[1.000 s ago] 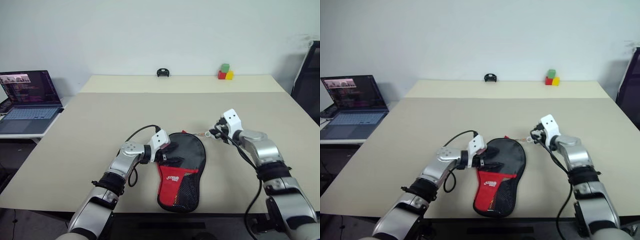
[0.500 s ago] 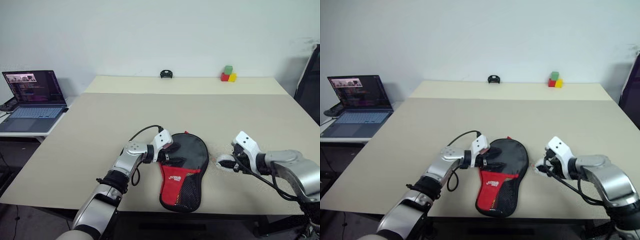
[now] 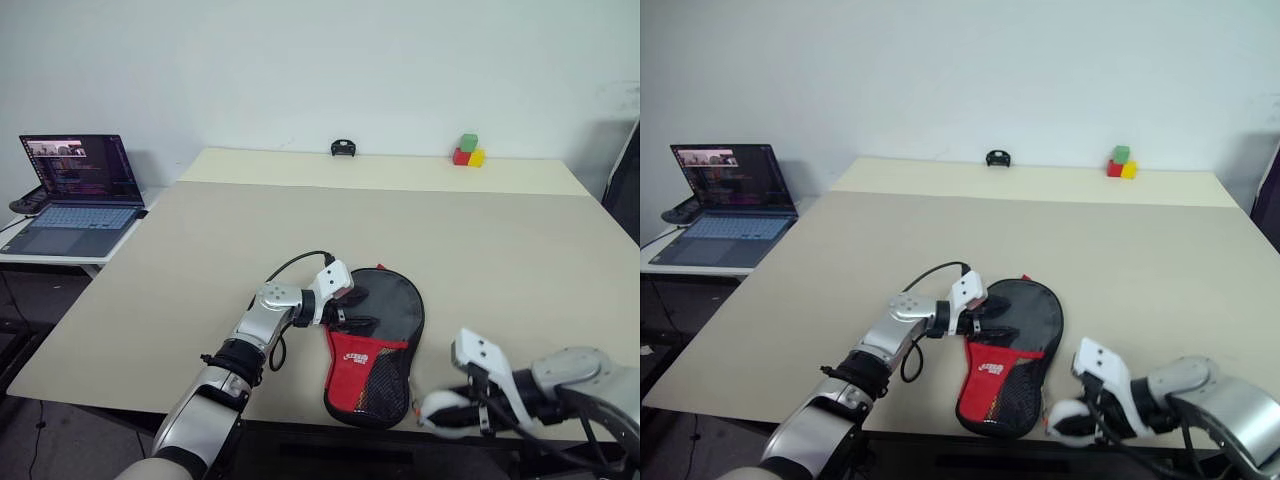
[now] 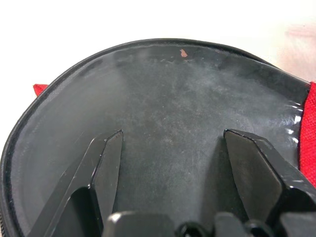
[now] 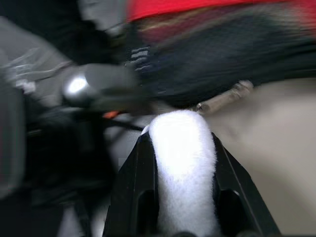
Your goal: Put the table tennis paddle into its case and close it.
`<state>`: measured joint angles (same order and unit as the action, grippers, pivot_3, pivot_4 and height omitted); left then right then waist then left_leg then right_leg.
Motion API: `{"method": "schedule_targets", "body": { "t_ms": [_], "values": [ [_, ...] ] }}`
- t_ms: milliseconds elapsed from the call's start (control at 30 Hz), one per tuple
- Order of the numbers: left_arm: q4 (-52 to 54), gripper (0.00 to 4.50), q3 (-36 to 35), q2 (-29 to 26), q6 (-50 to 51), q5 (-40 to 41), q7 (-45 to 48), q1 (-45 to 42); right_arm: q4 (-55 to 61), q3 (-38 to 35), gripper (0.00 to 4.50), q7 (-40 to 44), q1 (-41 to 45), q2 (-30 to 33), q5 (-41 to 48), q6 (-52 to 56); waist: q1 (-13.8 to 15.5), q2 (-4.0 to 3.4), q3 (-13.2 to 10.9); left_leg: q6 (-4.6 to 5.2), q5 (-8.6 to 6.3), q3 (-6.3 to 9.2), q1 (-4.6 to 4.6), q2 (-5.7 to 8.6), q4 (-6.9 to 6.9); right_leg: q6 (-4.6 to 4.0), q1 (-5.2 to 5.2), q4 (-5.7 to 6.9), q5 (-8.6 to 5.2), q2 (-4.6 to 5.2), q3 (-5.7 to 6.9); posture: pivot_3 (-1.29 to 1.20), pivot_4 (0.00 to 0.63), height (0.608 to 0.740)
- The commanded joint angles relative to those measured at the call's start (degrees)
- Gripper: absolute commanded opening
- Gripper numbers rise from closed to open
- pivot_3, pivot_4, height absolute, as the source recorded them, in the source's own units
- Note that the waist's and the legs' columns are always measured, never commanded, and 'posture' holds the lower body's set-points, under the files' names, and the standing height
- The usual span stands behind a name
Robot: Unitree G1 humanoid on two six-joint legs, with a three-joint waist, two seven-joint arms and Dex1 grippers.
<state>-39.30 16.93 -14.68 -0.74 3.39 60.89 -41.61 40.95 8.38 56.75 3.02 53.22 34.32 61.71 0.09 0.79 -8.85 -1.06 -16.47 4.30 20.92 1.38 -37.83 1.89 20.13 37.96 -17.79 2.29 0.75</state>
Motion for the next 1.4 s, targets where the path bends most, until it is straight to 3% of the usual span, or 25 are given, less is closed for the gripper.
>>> {"method": "schedule_targets", "body": {
  "t_ms": [33, 333, 700, 967, 1167, 1400],
  "values": [
    [-4.63, 3.55, 2.8, 0.1, 1.92, -4.32, -0.67, 1.8, 3.45, 1.27, 0.64, -0.79, -1.35, -0.5, 2.62, 0.07, 0.01, 0.06, -0.04, 0.0, 0.0, -0.01, 0.0, 0.0, -0.02, 0.02, 0.0, 0.0, 0.01, 0.0, -0.01, 0.0, 0.15, 0.74],
    [-6.84, 3.55, 3.24, 3.53, 1.34, -5.0, -1.03, -0.73, 6.78, 3.95, 0.64, -7.5, -5.68, -5.73, 5.73, 1.07, 1.02, 0.21, -0.11, -0.01, -0.01, 0.06, 0.02, 0.01, -0.01, 0.09, -0.02, -0.07, 0.01, 0.01, 0.06, 0.0, 0.15, 0.74],
    [-10.72, 3.55, 2.9, 6.63, -0.37, -6.18, -0.8, -3.98, 6.96, 5.0, 0.64, -17.33, -4.7, -11.8, 6.56, 4.64, 1.23, 0.23, -0.12, -0.03, -0.06, 0.08, 0.11, 0.02, 0.02, 0.11, 0.03, -0.2, -0.01, 0.0, 0.08, 0.0, 0.15, 0.74],
    [-12.49, 3.55, 1.94, 7.47, -1.79, -6.01, -2.07, -4.41, 6.68, -1.03, 3.13, -20.76, -4.12, -12.34, 9.74, 6.88, 1.24, 0.23, -0.13, -0.03, -0.06, 0.09, 0.12, 0.02, 0.01, 0.12, 0.02, -0.2, -0.01, 0.0, 0.1, 0.0, 0.15, 0.74],
    [-12.35, 3.55, 1.06, 8.49, -2.04, -5.41, -3.08, -3.75, 8.03, -11.53, 3.13, -25.14, -2.76, -14.72, 18.56, 11.09, 1.31, 0.24, -0.13, -0.02, -0.06, 0.09, 0.11, 0.03, 0.0, 0.17, 0.0, -0.19, 0.03, 0.01, 0.09, 0.0, 0.15, 0.74],
    [-9.78, 3.55, -1.02, 7.16, -2.06, -4.41, -3.48, -2.21, 3.33, -24.45, 3.13, -25.54, 3.54, -9.04, 33.39, 13.23, 1.26, 0.23, -0.16, 0.0, -0.07, 0.07, 0.12, 0.03, 0.0, 0.16, 0.01, -0.19, 0.03, 0.01, 0.07, 0.0, 0.15, 0.74]
  ]
}}
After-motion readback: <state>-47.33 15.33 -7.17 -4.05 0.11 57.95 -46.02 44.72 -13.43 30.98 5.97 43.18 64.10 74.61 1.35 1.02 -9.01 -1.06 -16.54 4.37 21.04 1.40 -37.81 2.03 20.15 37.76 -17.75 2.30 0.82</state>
